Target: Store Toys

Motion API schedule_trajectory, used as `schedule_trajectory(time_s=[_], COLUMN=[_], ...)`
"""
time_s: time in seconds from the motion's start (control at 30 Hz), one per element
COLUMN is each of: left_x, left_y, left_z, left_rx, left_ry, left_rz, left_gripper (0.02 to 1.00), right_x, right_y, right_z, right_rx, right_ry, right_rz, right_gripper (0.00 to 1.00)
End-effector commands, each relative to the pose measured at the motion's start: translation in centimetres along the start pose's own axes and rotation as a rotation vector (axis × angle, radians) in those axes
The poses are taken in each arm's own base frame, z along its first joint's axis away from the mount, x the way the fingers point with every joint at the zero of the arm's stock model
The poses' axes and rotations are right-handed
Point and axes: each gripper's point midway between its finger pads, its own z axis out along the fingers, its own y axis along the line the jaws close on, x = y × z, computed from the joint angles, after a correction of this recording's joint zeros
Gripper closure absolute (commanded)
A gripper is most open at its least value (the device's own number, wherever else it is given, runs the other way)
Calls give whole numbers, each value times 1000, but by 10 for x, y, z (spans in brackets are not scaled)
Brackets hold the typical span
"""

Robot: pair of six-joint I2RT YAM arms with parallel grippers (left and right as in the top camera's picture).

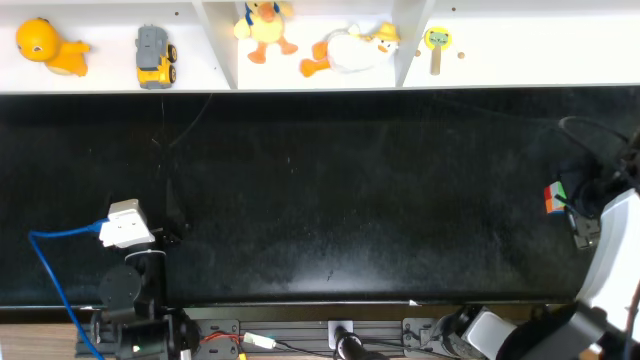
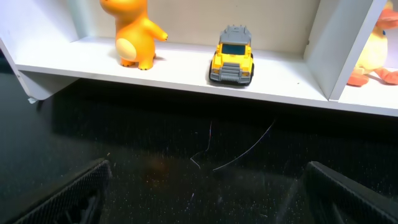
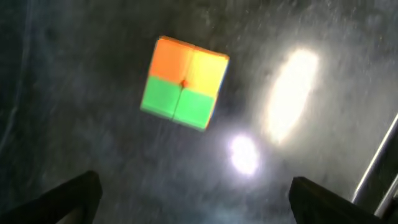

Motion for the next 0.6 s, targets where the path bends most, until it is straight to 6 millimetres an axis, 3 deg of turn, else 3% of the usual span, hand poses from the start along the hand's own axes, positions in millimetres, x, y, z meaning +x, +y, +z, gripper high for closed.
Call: schedule_trajectory(time_s=[0.03,0.23,0.6], left_x=[0,0,0], left_y=[0,0,0], left_z=[0,0,0], left_rx=[-2,-2,-2], left_ry=[-6,-6,-6], left_rz=[22,22,22], left_gripper=[23,20,20], right_x=[-12,-20,-37], right_y=[-8,-1,8], right_z=[14,34,48], right_rx=[68,70,58], right_ry=[-25,-21,-76], right_rz=[-25,-61,-53], right_gripper=[3,5,5])
